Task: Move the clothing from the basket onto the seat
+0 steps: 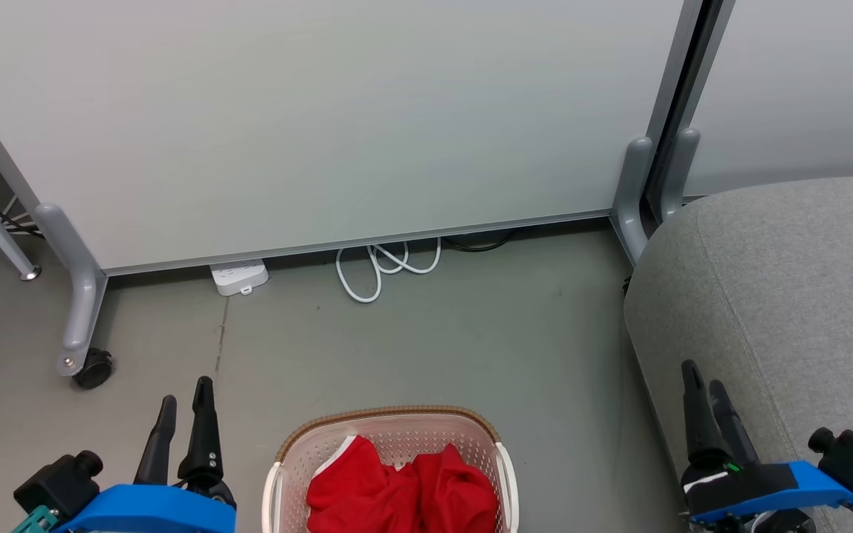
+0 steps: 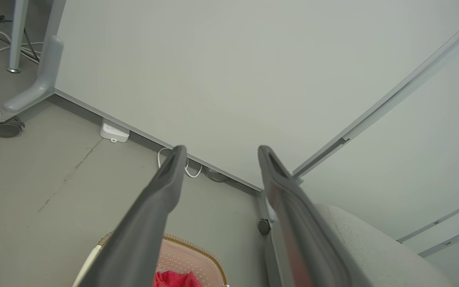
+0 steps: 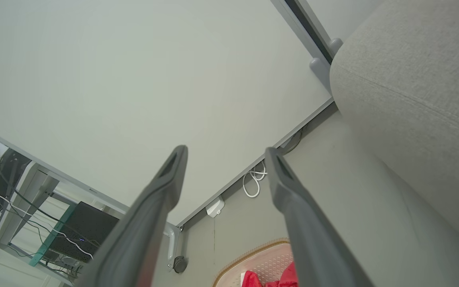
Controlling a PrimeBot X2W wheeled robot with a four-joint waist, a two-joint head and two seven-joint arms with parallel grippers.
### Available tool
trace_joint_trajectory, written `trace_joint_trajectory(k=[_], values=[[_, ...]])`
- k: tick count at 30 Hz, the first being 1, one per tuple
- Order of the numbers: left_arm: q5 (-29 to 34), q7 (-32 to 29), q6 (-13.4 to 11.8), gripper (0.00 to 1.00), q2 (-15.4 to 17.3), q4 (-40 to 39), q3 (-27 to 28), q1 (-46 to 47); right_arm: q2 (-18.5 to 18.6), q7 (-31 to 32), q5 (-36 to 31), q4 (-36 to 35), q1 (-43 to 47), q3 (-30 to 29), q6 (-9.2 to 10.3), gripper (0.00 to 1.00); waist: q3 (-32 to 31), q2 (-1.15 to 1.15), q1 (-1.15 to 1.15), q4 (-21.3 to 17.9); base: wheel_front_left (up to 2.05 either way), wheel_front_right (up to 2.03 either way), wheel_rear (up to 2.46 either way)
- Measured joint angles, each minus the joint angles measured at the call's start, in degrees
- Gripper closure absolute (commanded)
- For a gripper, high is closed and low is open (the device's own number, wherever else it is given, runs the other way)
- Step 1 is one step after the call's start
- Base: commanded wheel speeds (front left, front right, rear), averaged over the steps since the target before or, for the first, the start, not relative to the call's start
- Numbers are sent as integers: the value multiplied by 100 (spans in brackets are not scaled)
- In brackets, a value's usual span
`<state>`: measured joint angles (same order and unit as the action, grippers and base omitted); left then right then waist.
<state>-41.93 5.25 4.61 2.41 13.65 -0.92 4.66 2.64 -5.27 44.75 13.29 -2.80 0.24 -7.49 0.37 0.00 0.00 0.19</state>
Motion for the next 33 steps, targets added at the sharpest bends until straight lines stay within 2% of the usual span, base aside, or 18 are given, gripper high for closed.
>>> trace_joint_trajectory(k=[33], values=[[2105, 503, -48, 0, 21, 20, -294, 8, 4, -493, -2051, 56, 81, 255, 0, 0, 2, 0, 0, 35, 0, 0, 0]])
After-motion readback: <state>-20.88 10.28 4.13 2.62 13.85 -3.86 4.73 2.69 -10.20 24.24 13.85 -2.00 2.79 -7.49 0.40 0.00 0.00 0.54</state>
